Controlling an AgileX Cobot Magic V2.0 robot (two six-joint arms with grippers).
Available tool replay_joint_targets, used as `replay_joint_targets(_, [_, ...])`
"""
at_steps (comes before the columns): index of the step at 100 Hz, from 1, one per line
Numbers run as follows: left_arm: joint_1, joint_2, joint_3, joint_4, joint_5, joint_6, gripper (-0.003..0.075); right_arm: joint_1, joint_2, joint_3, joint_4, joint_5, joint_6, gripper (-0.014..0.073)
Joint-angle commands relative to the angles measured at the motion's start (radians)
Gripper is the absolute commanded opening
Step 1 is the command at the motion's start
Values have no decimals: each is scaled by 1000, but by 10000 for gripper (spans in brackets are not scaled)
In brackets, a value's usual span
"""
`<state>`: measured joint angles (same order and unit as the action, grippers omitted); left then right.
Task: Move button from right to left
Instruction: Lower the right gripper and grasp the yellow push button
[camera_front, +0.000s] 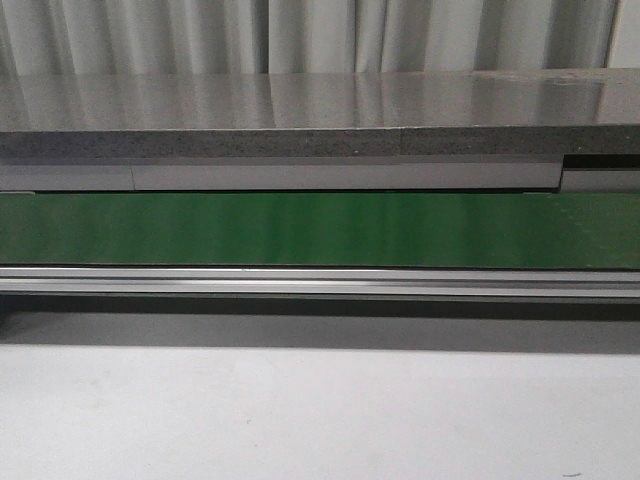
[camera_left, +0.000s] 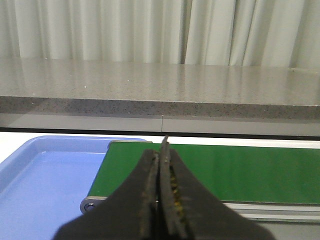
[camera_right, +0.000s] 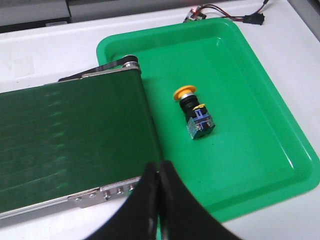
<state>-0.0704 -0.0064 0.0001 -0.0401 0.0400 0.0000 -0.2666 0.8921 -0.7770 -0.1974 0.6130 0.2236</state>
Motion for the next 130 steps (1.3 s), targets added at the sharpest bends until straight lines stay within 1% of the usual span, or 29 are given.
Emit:
replay_joint_targets(1, [-7, -30, 45, -2, -83, 0, -20, -40, 57, -70, -9, -48, -1, -57])
replay_joint_targets(20, [-7, -30, 45, -2, -83, 0, -20, -139, 198, -128, -4, -43, -1, -57])
replay_joint_targets(34, [-7, -30, 45, -2, -83, 0, -20, -203, 318, -154, 57, -24, -1, -53])
replay_joint_targets(43, [-7, -30, 45, -2, -83, 0, -20, -236, 390, -163, 81, -12, -5, -18])
replay_joint_targets(48, [-7, -30, 45, -2, -83, 0, -20, -253, 425, -173, 81, 2, -15, 29])
replay_joint_targets(55, [-7, -30, 45, -2, -83, 0, -20, -276, 474, -199, 81, 32, -51, 141])
replay_joint_targets(67, [-7, -30, 45, -2, -83, 0, -20, -307, 558, -270, 101, 78, -85, 415])
replay_joint_targets(70, [-7, -30, 45, -2, -83, 0, -20, -312, 584, -296, 109, 91, -94, 465])
replay_joint_targets(74, [-7, -30, 45, -2, -83, 0, -20, -315, 610, -323, 114, 109, -116, 518])
replay_joint_targets(77, [-7, -30, 45, -2, -83, 0, -20, -315, 629, -345, 114, 122, -139, 535])
replay_joint_targets(98, [-7, -30, 45, -2, -83, 0, -20, -313, 749, -501, 174, 183, -406, 540])
replay_joint_targets(121, [-7, -30, 45, -2, -83, 0, -20, -312, 845, -588, 197, 181, -561, 540])
replay_joint_targets(130, [-7, -30, 45, -2, -83, 0, -20, -312, 871, -589, 244, 181, -649, 540])
